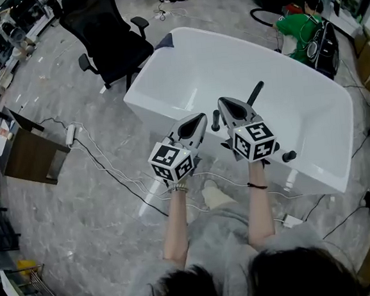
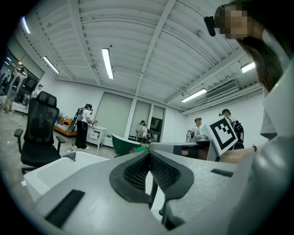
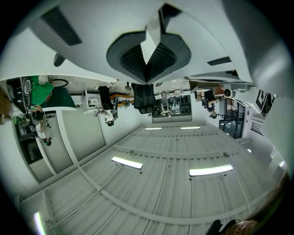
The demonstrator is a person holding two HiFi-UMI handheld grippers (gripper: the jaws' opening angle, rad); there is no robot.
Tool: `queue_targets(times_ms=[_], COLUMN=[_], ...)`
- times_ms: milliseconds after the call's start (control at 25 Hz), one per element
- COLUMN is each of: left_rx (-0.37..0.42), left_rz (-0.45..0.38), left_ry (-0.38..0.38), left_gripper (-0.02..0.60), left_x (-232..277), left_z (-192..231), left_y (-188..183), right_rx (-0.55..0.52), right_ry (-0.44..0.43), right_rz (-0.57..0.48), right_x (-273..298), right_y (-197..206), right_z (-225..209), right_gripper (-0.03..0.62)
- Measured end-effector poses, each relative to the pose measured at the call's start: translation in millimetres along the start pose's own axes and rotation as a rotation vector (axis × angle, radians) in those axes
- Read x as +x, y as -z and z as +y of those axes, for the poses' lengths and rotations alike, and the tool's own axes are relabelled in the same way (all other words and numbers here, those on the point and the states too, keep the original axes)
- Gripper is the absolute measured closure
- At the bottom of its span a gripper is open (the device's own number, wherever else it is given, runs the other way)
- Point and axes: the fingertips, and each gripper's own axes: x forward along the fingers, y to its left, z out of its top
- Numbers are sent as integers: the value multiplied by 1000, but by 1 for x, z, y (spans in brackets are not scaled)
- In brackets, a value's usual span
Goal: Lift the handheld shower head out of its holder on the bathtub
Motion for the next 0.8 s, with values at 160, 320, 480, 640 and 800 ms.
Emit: queue_targets(times_ms=[160, 320, 480, 640, 800], left_rx=[-18, -46, -82, -99, -117], left_rz=[25, 58, 84, 130, 169], left_ry=[10, 15, 21, 50, 99], left_gripper=[577, 577, 577, 577, 577], left_x=[17, 27, 35, 35, 34], left_z=[22, 41, 50, 53, 50], left_y=[9, 20, 34, 50, 65], right_rx=[26, 39, 49, 68, 82], right_ry=[19, 43, 80, 145, 219], right_rz=[22, 45, 67, 98, 117], right_x=[23, 38, 41, 35, 27], right_y=[11, 19, 29, 48, 67], right_z=[-19, -30, -40, -41, -42], right_gripper=[594, 594, 594, 594, 594])
